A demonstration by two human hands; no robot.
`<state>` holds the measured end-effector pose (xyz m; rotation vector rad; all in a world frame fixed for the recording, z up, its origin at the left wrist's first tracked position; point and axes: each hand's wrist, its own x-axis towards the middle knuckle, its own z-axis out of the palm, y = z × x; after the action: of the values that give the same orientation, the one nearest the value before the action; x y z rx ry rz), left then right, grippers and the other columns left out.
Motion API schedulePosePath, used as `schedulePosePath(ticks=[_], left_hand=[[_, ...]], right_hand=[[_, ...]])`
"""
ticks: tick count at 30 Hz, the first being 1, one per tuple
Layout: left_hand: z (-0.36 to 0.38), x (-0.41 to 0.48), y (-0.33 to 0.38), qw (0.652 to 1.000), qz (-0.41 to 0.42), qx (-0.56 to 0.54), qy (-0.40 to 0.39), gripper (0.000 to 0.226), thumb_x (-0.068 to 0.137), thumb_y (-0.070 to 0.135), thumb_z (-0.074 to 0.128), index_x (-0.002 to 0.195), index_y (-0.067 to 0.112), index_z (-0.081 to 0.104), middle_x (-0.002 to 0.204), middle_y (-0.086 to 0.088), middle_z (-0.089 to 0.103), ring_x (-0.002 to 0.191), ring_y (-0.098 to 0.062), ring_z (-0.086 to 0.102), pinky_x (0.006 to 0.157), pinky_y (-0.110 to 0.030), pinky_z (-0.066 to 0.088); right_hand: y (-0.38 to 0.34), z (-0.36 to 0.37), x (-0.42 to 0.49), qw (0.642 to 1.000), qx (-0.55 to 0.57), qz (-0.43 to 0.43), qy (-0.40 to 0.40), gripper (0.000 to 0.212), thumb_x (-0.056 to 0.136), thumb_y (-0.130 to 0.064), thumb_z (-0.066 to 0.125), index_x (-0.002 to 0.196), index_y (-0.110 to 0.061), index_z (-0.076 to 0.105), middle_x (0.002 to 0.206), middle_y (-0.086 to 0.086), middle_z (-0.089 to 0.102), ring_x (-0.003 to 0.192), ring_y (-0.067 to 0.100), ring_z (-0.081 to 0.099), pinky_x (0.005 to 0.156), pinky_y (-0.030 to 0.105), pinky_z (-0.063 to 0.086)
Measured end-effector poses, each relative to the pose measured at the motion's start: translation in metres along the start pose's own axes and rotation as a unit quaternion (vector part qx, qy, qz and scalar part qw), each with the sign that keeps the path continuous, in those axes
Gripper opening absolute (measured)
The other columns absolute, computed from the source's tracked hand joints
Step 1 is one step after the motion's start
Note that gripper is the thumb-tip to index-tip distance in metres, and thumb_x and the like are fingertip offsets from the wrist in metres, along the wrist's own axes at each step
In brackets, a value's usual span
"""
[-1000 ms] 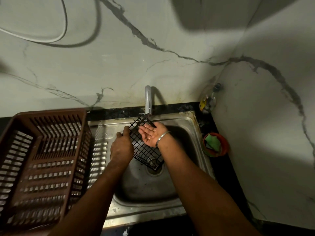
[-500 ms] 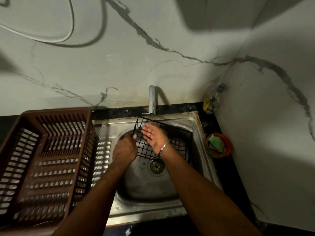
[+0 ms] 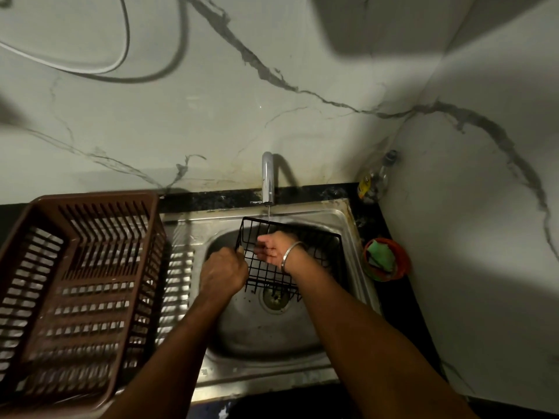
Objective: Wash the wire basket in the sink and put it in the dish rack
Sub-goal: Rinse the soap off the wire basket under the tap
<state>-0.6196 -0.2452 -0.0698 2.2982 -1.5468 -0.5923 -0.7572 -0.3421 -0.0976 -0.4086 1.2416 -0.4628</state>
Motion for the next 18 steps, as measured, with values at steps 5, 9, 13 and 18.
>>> schedulePosePath(ticks=[5,9,13,18], left_hand=[[-0.003,0.002,-0.001,0.999,-0.029,-0.027,0.017,0.053,0.111,0.046,0.043,0.074,0.015,0.063,0.065,-0.004,0.065,0.063,-0.021,0.066,0.066,-0.038,0.061],[-0.003,0.002,0.002,0.999,-0.01,-0.028,0.03,0.05,0.113,0.041,0.042,0.079,0.013,0.065,0.067,-0.004,0.063,0.067,-0.025,0.066,0.068,-0.037,0.058],[-0.004,0.001,0.0,0.999,-0.006,-0.017,0.05,0.056,0.113,0.047,0.035,0.083,0.012,0.067,0.074,-0.009,0.068,0.071,-0.03,0.068,0.073,-0.043,0.061],[-0.008,-0.001,-0.008,0.995,0.005,-0.032,0.089,0.048,0.113,0.039,0.042,0.091,0.007,0.069,0.083,-0.017,0.071,0.079,-0.036,0.069,0.077,-0.044,0.059]], right_hand=[[-0.005,-0.012,0.0,0.999,0.033,0.014,0.022,0.039,0.105,-0.005,0.028,0.131,0.001,0.056,0.114,0.017,0.071,0.107,0.029,0.071,0.059,0.033,0.06],[-0.008,-0.01,-0.006,0.999,0.034,-0.013,-0.012,0.04,0.098,0.007,0.038,0.133,-0.002,0.055,0.124,0.015,0.069,0.104,0.026,0.071,0.071,0.033,0.057],[-0.01,-0.007,-0.003,0.997,0.081,-0.011,-0.011,0.041,0.099,0.005,0.031,0.132,-0.001,0.054,0.134,0.017,0.064,0.122,0.03,0.065,0.076,0.033,0.055],[-0.011,-0.018,0.003,0.991,0.131,-0.018,0.028,0.041,0.105,-0.001,0.027,0.137,0.0,0.052,0.137,0.017,0.063,0.128,0.032,0.062,0.074,0.033,0.056]])
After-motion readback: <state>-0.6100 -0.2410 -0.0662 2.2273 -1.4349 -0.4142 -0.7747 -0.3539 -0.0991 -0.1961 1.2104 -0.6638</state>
